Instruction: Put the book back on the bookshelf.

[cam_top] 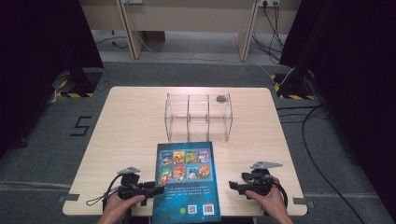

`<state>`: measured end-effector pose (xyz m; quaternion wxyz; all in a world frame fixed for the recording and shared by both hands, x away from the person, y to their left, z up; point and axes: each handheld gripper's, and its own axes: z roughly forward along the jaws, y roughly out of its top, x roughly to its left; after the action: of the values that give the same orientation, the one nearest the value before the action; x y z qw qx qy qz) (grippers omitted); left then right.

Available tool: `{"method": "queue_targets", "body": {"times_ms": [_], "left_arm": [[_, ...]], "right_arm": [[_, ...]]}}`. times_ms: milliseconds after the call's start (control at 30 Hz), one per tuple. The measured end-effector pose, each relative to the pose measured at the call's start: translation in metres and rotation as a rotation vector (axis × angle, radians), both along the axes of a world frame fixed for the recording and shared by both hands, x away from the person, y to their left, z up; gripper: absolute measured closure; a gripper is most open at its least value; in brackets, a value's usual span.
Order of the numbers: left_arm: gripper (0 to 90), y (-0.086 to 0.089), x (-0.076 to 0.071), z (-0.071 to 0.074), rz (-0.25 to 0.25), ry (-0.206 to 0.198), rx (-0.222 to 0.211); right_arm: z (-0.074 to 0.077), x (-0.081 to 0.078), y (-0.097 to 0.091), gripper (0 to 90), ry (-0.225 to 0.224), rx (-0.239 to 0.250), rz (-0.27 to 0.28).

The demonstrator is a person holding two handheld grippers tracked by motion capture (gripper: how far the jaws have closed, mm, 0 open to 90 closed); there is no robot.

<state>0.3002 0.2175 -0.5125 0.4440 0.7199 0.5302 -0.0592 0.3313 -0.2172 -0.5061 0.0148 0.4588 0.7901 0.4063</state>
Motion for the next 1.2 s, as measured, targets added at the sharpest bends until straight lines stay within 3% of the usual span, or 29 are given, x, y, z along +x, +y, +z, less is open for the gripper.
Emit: {"method": "queue_targets", "body": {"times_ms": [733,867,967,1200], "left_arm": [[37.9,-0.051,0.014,-0.001,-0.091,0.019,-0.040],[38.0,-0.052,0.015,-0.002,-0.088,0.050,-0.076],[36.0,-0.049,0.015,-0.003,-0.047,0.129,-0.150],[34.7,-0.050,0.010,-0.003,-0.012,0.173,-0.175]], "right_arm": [[-0.001,0.000,0.005,23.2,0.012,0.023,0.021],[-0.001,0.000,0.005,23.2,0.010,0.022,0.026],[-0.001,0.000,0.005,23.6,0.010,0.023,0.026],[-0.001,0.000,0.005,23.8,0.010,0.024,0.027]]}}
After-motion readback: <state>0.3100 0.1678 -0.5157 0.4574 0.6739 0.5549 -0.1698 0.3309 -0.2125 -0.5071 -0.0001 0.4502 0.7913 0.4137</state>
